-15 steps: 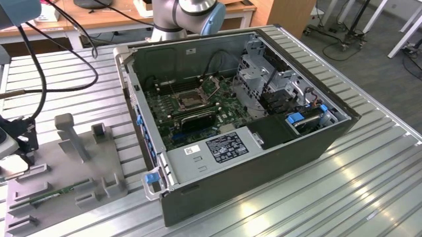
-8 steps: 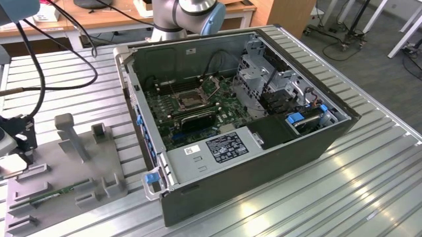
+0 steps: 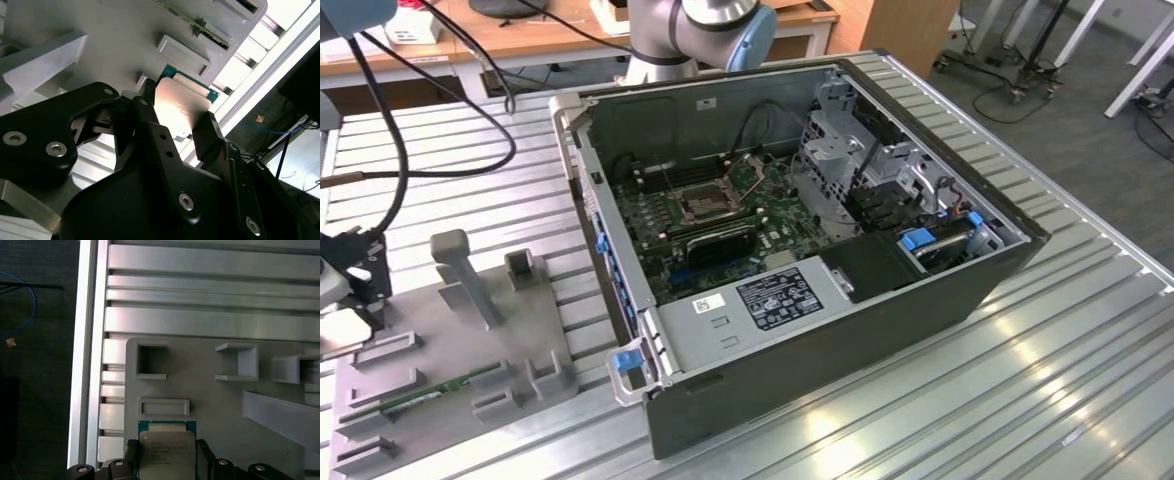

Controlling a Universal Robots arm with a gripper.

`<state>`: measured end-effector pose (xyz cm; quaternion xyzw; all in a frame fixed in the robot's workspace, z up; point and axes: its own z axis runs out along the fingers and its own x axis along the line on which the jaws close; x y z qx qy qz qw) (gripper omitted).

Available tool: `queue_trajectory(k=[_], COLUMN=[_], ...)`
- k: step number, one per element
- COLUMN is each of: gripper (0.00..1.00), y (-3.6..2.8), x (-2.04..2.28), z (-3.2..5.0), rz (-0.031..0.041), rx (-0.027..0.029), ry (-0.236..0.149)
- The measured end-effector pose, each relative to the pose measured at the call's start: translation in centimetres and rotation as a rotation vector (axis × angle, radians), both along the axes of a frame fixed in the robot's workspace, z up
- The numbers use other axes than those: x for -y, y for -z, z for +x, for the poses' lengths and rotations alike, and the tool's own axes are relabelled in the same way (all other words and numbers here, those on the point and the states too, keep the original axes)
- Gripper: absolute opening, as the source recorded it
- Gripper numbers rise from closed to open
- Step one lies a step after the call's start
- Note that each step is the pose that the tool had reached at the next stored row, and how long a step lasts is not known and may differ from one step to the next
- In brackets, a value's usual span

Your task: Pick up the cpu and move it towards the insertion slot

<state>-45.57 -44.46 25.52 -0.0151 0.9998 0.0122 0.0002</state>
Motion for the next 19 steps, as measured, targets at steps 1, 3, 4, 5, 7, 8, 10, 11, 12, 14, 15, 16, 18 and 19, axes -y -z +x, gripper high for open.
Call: queue_trajectory(k=[1, 3, 4, 5, 7, 8, 10, 11, 12, 14, 15, 16, 18, 19], gripper=[0.55, 0.55, 0.55, 0.55, 0.55, 0.55, 0.55, 0.55, 0.55, 0.55, 0.55, 0.55, 0.55, 0.55], y=[-0.08, -0.25, -0.34, -0.43, -0.63, -0.74, -0.97, -1.09, -1.23, -1.46, -1.54, -1.57, -1.58, -1.59], x=[0.0, 0.0, 0.0, 0.0, 0.0, 0.0, 0.0, 0.0, 0.0, 0.0, 0.0, 0.0, 0.0, 0.0], z=[0.0, 0.0, 0.0, 0.0, 0.0, 0.0, 0.0, 0.0, 0.0, 0.0, 0.0, 0.0, 0.0, 0.0], rz=[0.0, 0.0, 0.0001, 0.0001, 0.0, 0.0, 0.0, 0.0, 0.0, 0.0001, 0.0, 0.0001, 0.0003, 0.0002], rx=[0.0, 0.0, 0.0, 0.0001, 0.0, -0.0001, -0.0001, 0.0, 0.0, 0.0, 0.0, 0.0002, 0.0003, 0.0002], ry=[0.0, 0.0, 0.0, 0.0, 0.0, 0.0, 0.0, 0.0, 0.0, 0.0, 0.0, 0.0, 0.0, 0.0])
